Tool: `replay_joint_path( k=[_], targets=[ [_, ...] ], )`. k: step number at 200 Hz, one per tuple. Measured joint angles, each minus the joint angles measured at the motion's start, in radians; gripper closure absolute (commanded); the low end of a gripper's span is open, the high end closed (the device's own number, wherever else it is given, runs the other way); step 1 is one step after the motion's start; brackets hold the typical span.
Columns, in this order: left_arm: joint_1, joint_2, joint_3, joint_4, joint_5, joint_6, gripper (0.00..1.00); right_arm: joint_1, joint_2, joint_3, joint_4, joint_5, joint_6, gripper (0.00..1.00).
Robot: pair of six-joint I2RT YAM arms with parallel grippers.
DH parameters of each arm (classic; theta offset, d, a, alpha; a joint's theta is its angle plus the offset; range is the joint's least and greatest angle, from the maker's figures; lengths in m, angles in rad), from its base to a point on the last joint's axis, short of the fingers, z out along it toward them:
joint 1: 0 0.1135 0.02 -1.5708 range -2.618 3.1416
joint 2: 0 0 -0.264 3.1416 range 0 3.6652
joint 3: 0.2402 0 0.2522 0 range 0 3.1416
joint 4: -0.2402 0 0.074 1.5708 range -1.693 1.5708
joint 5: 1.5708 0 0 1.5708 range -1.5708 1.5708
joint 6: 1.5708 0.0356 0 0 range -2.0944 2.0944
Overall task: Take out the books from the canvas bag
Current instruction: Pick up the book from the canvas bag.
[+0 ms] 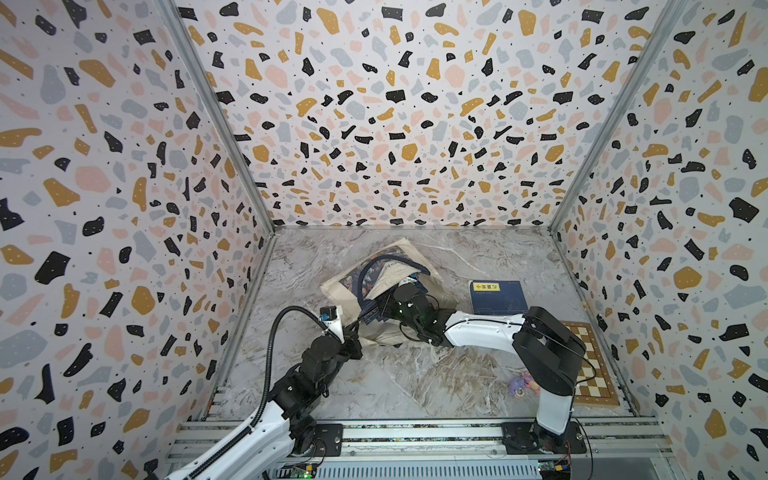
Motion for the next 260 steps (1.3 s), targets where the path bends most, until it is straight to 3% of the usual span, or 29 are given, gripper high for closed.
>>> replay_joint_path(
  k=[77,161,194,227,260],
  targets=[
    [0.0,0.011,0.0,0.012,0.0,0.008,1.0,-0.019,0.0,0.015,0.01,-0.026,-0.013,0.72],
    [0.0,0.012,0.0,0.029,0.004,0.014,1.0,-0.05,0.007,0.017,0.123,-0.092,-0.026,0.59],
    [0.0,0.012,0.0,0.031,0.0,0.013,1.0,-0.061,0.046,0.059,0.139,-0.102,-0.017,0.7],
    [0.0,0.006,0.0,0.027,0.003,0.013,1.0,-0.086,0.072,0.071,0.159,-0.126,0.009,0.91],
    [0.0,0.005,0.0,0.024,0.003,0.013,1.0,-0.089,0.055,0.043,0.196,-0.161,0.036,0.97]
  ],
)
